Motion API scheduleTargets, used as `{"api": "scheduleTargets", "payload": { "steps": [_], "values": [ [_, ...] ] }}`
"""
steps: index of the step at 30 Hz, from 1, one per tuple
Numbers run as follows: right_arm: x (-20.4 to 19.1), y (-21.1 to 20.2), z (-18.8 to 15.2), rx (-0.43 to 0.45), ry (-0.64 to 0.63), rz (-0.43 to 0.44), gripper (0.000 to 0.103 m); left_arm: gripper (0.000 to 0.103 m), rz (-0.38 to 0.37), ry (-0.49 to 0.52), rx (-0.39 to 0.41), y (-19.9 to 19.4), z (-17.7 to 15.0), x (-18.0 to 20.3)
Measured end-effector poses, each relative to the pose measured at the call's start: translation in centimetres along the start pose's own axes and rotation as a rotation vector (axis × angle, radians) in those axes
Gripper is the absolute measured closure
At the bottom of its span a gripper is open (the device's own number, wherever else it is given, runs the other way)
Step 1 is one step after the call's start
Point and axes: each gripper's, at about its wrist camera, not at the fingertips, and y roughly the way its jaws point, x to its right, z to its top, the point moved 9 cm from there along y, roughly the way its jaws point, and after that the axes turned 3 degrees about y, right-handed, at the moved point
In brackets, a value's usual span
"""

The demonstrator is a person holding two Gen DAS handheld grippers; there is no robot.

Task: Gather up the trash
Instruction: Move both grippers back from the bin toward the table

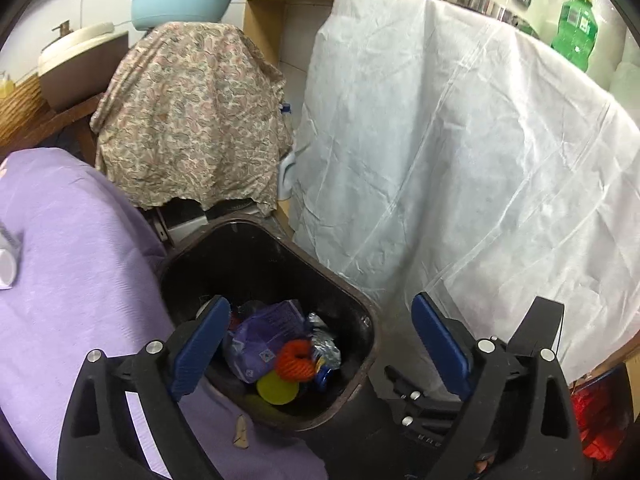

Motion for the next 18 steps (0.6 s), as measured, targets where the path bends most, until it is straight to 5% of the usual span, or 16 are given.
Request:
{"api": "scheduleTargets", "payload": {
  "steps": [9,18],
  "values": [
    [-2.4,-2.1,2.2,0.053,-0.026,0.071,0.031,0.008,0.075,-0.038,0.074,-5.3,-1.1,-5.2],
    [-10.6,-5.5,6.2,0.11,-0.161,0.277,0.021,0.007,0.27,-0.123,0.126,-12.7,-4.2,-16.3]
  ]
}}
